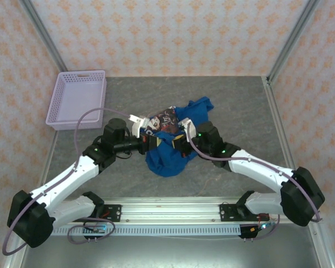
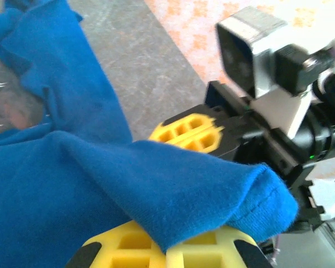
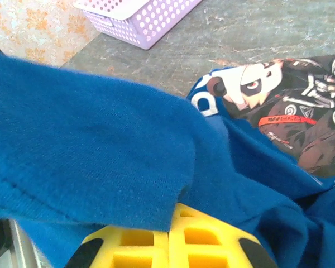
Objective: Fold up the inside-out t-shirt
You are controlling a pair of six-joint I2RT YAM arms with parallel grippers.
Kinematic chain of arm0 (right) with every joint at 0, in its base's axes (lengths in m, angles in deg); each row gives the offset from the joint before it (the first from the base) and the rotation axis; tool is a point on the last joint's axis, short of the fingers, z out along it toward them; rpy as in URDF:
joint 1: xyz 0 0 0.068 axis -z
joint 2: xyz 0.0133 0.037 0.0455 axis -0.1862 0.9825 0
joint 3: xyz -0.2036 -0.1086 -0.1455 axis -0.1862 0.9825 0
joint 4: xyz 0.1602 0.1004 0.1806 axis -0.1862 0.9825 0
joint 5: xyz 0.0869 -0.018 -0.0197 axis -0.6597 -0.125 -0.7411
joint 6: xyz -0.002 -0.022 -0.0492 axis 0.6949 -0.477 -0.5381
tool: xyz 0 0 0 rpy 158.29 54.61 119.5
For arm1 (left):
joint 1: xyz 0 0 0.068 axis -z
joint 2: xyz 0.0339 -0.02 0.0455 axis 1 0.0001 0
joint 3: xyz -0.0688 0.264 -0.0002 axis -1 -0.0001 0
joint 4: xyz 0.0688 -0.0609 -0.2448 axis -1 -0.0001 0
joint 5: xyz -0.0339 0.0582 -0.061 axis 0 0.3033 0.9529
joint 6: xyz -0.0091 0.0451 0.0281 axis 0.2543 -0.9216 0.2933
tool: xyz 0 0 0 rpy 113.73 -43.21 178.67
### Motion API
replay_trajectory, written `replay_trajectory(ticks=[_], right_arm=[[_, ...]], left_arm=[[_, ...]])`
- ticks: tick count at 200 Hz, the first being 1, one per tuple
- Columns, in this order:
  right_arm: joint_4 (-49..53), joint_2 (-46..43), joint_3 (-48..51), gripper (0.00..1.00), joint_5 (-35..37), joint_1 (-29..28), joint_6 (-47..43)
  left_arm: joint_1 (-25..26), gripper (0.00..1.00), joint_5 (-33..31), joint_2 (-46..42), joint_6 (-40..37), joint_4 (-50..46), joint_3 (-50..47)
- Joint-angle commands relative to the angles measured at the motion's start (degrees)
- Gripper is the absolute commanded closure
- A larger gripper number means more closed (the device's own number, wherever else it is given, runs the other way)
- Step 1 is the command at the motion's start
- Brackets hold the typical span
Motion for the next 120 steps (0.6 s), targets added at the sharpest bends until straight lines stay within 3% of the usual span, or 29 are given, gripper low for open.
replay_trajectory(ticks=[1,17,35,80,120], right_arm=[[1.24,-4.61,-2.20,1.00,-9.89,3.26,3.45],[2.38,-4.96,-2.97,1.00,-16.20,4.30,7.60],[1.21,-4.44,-3.44,1.00,-20.77,4.64,12.71],[-3.56,-0.84,-4.56,1.00,-26.24,5.96,21.56],[-2.23,1.59,-6.60,1.00,-26.38,7.19,23.15]], left_arm=[[-0.31,1.00,-13.62,-1.83,-1.79,-7.95,2.78],[-0.29,1.00,-18.48,-1.10,-3.18,-10.09,3.32],[-0.17,0.92,-19.99,0.24,-4.46,-11.40,3.96],[2.95,0.58,-24.12,-0.22,-8.90,-15.90,6.08],[8.38,0.41,-29.05,-2.45,-12.05,-17.54,6.40]])
